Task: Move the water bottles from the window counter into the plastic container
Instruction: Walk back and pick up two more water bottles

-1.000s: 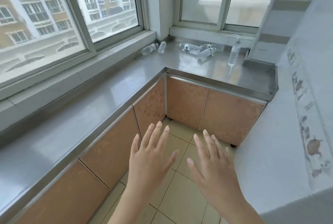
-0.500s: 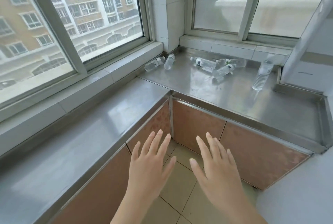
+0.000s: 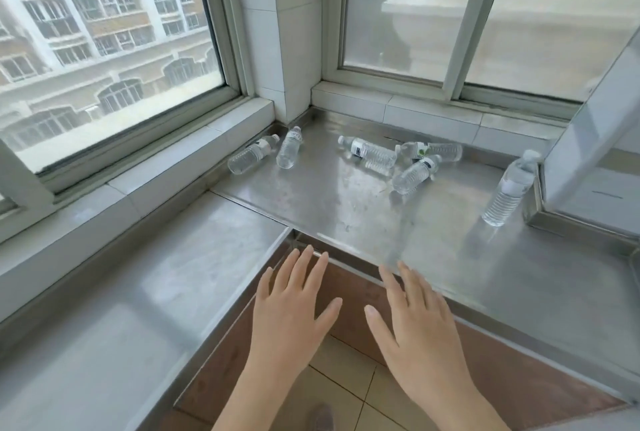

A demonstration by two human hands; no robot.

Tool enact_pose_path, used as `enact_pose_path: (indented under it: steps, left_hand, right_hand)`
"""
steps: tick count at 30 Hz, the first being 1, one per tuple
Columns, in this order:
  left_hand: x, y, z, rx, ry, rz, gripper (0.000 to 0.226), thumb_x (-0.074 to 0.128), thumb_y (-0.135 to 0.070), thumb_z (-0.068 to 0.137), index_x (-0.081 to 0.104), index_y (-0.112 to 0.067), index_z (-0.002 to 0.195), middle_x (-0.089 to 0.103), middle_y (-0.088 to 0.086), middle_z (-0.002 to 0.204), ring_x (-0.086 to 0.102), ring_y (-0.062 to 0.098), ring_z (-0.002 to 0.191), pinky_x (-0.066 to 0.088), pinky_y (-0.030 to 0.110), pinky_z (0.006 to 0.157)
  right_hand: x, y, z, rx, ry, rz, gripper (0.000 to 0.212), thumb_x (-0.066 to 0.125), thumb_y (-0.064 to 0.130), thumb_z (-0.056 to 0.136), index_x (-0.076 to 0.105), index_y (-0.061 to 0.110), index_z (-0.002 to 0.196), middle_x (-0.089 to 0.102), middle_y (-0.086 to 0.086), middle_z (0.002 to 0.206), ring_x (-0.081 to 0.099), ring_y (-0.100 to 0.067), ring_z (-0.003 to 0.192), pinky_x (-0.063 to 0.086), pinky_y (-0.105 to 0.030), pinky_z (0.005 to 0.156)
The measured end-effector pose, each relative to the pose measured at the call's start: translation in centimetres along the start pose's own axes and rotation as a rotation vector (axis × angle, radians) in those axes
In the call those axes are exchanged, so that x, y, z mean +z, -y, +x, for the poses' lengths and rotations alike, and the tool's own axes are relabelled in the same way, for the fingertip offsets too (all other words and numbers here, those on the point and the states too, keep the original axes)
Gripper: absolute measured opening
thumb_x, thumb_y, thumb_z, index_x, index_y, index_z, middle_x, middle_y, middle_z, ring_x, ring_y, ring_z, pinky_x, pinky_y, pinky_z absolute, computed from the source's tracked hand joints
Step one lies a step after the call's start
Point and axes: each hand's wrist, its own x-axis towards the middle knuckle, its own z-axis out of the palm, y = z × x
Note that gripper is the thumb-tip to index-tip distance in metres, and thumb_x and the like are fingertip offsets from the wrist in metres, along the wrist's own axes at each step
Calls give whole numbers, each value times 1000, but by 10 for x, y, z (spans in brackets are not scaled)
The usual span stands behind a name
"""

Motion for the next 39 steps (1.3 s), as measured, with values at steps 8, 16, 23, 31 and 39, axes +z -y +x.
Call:
enact_pose_path:
  steps: [8, 16, 23, 31, 39]
  left_hand:
    - [31, 15, 153, 104, -48, -51, 63, 39, -59, 87, 62, -24, 134, 62, 1, 139, 58, 22, 129, 50, 50, 98]
    - [80, -3, 262, 124, -21, -63, 64, 37, -59, 88, 62, -21, 134, 62, 2, 138, 59, 23, 128, 52, 50, 96]
    - [132, -26, 343, 108, 39, -55, 64, 37, -60, 88, 63, -23, 133, 63, 0, 137, 60, 21, 127, 52, 47, 95]
    - [198, -55, 461, 89, 126, -108, 62, 46, -59, 86, 60, -23, 135, 63, 2, 137, 63, 24, 121, 56, 41, 83]
    - [280, -80, 561, -105, 495, -238, 49, 33, -49, 103, 30, -38, 151, 10, 7, 166, 60, 37, 115, 52, 37, 82]
  right_hand:
    - [-3, -18, 130, 114, -21, -98, 64, 20, 56, 90, 36, 24, 144, 36, -7, 152, 37, -29, 137, 37, -51, 107]
    - [1, -64, 240, 123, 40, -57, 73, 9, 59, 86, 25, 26, 149, 24, -6, 157, 24, -27, 143, 26, -49, 113]
    - [11, -119, 334, 154, 63, -13, 75, 8, 59, 85, 27, 25, 148, 24, -8, 157, 23, -27, 143, 24, -49, 112]
    - [29, -155, 412, 233, 119, -40, 54, 36, 48, 94, 44, 19, 139, 37, -15, 150, 38, -33, 135, 38, -56, 103]
    - [56, -186, 484, 344, 196, -83, 58, 32, 49, 95, 26, 23, 147, 14, -11, 159, 24, -30, 141, 26, -46, 109]
